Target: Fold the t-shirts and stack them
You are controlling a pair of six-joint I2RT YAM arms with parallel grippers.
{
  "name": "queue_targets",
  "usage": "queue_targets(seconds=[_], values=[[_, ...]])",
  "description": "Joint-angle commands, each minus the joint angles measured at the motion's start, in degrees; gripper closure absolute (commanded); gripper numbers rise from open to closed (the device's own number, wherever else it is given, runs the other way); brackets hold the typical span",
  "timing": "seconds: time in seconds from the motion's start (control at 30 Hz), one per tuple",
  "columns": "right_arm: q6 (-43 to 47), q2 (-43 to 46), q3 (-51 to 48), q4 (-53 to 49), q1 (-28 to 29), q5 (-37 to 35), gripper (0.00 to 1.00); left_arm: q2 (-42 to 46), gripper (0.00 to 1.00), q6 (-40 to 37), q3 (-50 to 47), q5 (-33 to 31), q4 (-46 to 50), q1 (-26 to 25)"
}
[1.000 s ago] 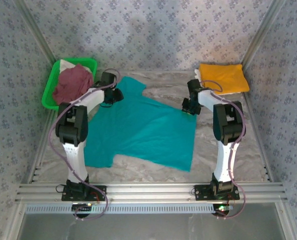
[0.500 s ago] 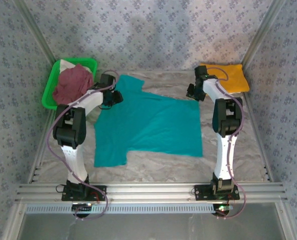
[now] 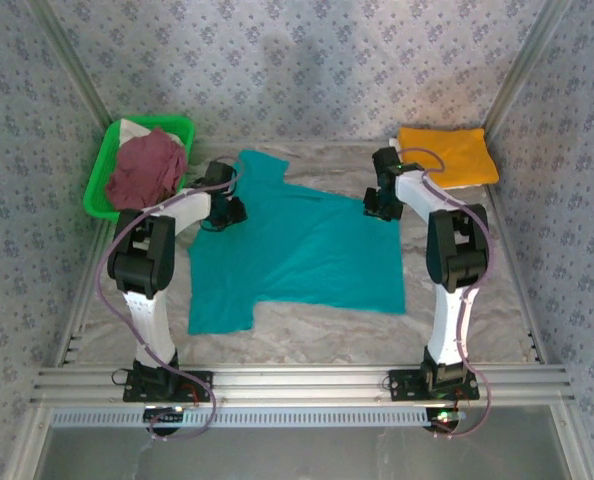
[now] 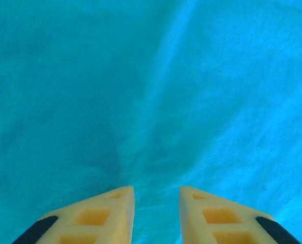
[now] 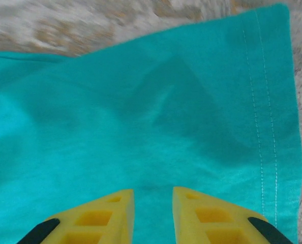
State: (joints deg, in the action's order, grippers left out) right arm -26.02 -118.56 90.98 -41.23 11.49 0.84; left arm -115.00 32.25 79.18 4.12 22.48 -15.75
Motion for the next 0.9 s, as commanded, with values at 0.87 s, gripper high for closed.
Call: queue_targets(seconds=[0.87], values=[[4.9,8.0,13.7,-3.9,-0.2,0.8,0.55,16.7,0.54,3.9,-0.7,-4.1,-0.4,-0.2]])
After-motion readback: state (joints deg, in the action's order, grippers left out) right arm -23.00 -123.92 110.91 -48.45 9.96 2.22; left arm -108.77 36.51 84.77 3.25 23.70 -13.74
